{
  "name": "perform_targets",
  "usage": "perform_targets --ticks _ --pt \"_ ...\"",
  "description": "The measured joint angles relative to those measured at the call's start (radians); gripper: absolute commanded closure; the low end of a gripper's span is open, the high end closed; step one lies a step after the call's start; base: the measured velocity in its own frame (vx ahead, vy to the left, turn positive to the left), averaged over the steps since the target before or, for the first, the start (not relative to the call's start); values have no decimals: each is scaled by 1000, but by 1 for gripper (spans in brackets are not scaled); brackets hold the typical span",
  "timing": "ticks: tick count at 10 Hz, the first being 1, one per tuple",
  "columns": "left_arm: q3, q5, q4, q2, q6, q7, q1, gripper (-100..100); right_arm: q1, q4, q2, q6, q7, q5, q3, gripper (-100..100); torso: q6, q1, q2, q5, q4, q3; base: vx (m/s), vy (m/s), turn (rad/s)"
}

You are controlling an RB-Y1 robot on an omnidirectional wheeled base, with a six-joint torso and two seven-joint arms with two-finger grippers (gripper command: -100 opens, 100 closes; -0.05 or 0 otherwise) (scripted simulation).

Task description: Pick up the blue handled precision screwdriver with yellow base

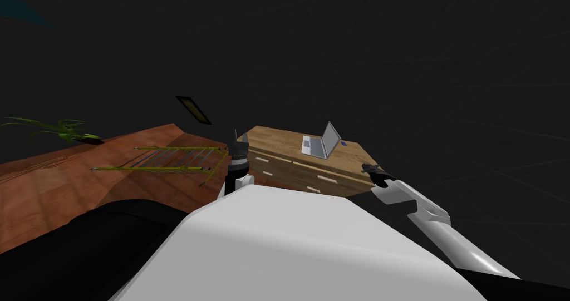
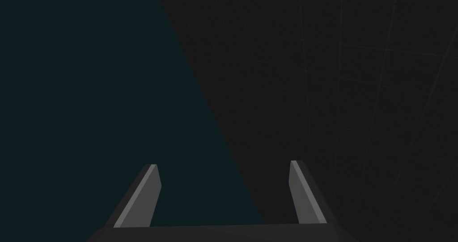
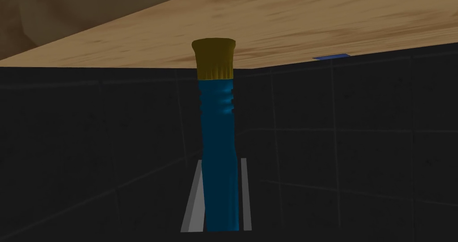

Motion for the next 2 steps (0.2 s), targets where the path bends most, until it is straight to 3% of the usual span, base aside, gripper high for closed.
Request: perform_targets --ticks 1,2 --pt "0 0 0 0 0 0 0 0 18 -32 -2 -1 0 2 3 100 0 0 0 0 0 0 48 20 -50" --pt "0 0 0 0 0 0 0 0 21 -36 -2 -1 -1 2 4 0 -1 -1 2 0 0 1 7 4 9"
